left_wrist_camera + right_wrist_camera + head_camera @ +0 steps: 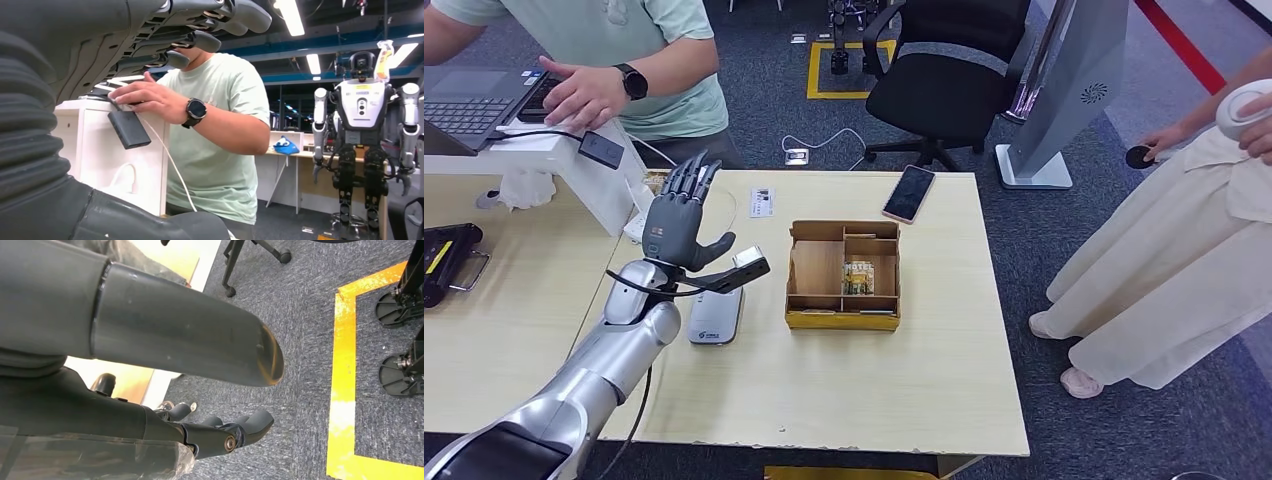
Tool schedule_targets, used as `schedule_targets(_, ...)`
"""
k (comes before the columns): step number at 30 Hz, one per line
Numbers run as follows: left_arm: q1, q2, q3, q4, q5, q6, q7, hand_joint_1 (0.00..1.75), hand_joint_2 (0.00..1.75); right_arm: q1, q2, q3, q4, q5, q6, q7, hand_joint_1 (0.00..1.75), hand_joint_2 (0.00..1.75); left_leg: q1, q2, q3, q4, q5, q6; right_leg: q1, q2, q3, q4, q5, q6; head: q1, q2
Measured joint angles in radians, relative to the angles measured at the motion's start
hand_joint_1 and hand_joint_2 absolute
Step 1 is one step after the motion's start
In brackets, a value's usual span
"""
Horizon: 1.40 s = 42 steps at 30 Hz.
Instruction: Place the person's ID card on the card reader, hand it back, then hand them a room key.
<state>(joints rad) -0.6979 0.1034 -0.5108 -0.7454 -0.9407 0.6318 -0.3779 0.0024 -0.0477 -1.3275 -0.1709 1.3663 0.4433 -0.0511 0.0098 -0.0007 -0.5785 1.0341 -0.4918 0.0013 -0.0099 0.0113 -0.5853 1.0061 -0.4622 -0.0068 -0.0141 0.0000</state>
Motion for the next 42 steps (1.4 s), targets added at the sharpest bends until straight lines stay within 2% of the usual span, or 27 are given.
schedule_targets(4, -0.003, 0.005, -0.016, 0.000, 0.003, 0.001, 0.003, 0.00, 1.75, 0.000, 0.000, -0.003, 0.000, 0.000, 0.000, 0.000, 0.00, 0.00, 0.000, 0.000, 0.000, 0.000, 0.000, 0.000, 0.000, 0.000, 0.000, 0.000, 0.000, 0.000, 0.000, 0.000)
schedule_targets(8, -0.005, 0.009, -0.024, 0.000, 0.004, 0.002, 0.003, 1.75, 1.75, 0.000, 0.000, -0.005, 0.000, 0.000, 0.000, 0.000, 0.00, 0.00, 0.000, 0.000, 0.000, 0.000, 0.000, 0.000, 0.000, 0.000, 0.000, 0.000, 0.000, 0.000, 0.000, 0.000)
schedule_targets(13, -0.013, 0.014, -0.041, 0.000, 0.005, 0.014, 0.002, 1.74, 1.75, 0.000, 0.000, -0.006, 0.000, 0.000, 0.000, 0.000, 0.00, 0.00, 0.000, 0.000, 0.000, 0.000, 0.000, 0.000, 0.000, 0.000, 0.000, 0.000, 0.000, 0.000, 0.000, 0.000)
schedule_targets(15, -0.020, 0.015, -0.045, 0.000, 0.007, 0.021, 0.002, 1.63, 1.75, 0.000, 0.000, -0.006, 0.000, 0.001, 0.000, 0.000, 0.00, 0.00, 0.000, 0.000, 0.000, 0.000, 0.000, 0.000, 0.000, 0.000, 0.000, 0.000, 0.000, 0.000, 0.000, 0.000)
schedule_targets(16, -0.023, 0.016, -0.045, 0.000, 0.007, 0.024, 0.003, 1.39, 1.75, 0.000, 0.000, -0.006, 0.000, 0.001, 0.000, 0.000, 0.00, 0.00, 0.000, 0.000, 0.000, 0.000, 0.000, 0.000, 0.000, 0.000, 0.000, 0.000, 0.000, 0.000, 0.000, 0.000)
schedule_targets(19, -0.030, 0.017, -0.046, 0.000, 0.007, 0.033, 0.007, 0.40, 1.75, 0.000, 0.000, -0.006, 0.000, 0.002, 0.000, 0.000, 0.00, 0.00, 0.000, 0.000, 0.000, 0.000, 0.000, 0.000, 0.000, 0.000, 0.000, 0.000, 0.000, 0.000, 0.000, 0.000)
schedule_targets(20, -0.031, 0.017, -0.046, 0.000, 0.007, 0.036, 0.009, 0.21, 1.75, 0.000, 0.000, -0.006, 0.000, 0.002, 0.000, 0.000, 0.00, 0.00, 0.000, 0.000, 0.000, 0.000, 0.000, 0.000, 0.000, 0.000, 0.000, 0.000, 0.000, 0.000, 0.000, 0.000)
schedule_targets(23, -0.034, 0.016, -0.046, -0.002, 0.009, 0.049, 0.011, 0.00, 1.75, 0.000, 0.000, -0.006, 0.000, 0.003, 0.000, 0.000, 0.00, 0.00, 0.000, 0.000, 0.000, 0.000, 0.000, 0.000, 0.000, 0.000, 0.000, 0.000, 0.000, 0.000, 0.000, 0.000)
schedule_targets(27, -0.034, 0.016, -0.046, -0.010, 0.001, 0.056, 0.012, 0.00, 1.75, 0.000, 0.000, -0.006, 0.000, 0.010, -0.001, 0.000, 0.00, 0.00, 0.000, 0.000, 0.000, 0.000, 0.000, 0.000, 0.000, 0.000, 0.000, 0.000, 0.000, 0.000, 0.000, 0.000)
schedule_targets(31, -0.020, 0.010, -0.039, -0.042, -0.033, 0.057, -0.007, 0.00, 0.00, 0.000, 0.000, -0.007, 0.000, 0.015, -0.003, 0.000, 0.00, 0.00, 0.000, 0.000, 0.000, 0.000, 0.000, 0.000, 0.000, 0.000, 0.000, 0.000, 0.000, 0.000, 0.000, 0.000)
schedule_targets(34, 0.010, -0.009, 0.000, -0.079, -0.067, 0.057, -0.048, 0.00, 0.00, 0.000, 0.000, -0.008, 0.000, 0.016, -0.006, 0.003, 0.00, 0.00, 0.000, 0.000, 0.000, 0.000, 0.000, 0.000, 0.000, 0.000, 0.000, 0.000, 0.000, 0.000, 0.000, 0.000)
schedule_targets(38, 0.055, -0.052, 0.093, -0.130, -0.093, 0.059, -0.115, 0.00, 0.00, 0.000, 0.000, -0.008, 0.000, 0.017, -0.015, 0.005, 0.00, 0.00, 0.000, 0.000, 0.000, 0.000, 0.000, 0.000, 0.000, 0.000, 0.000, 0.000, 0.000, 0.000, 0.000, 0.000)
schedule_targets(42, 0.082, -0.082, 0.159, -0.162, -0.102, 0.059, -0.135, 0.00, 0.00, 0.000, 0.000, -0.009, 0.000, 0.017, -0.018, 0.005, 0.00, 0.00, 0.000, 0.000, 0.000, 0.000, 0.000, 0.000, 0.000, 0.000, 0.000, 0.000, 0.000, 0.000, 0.000, 0.000)
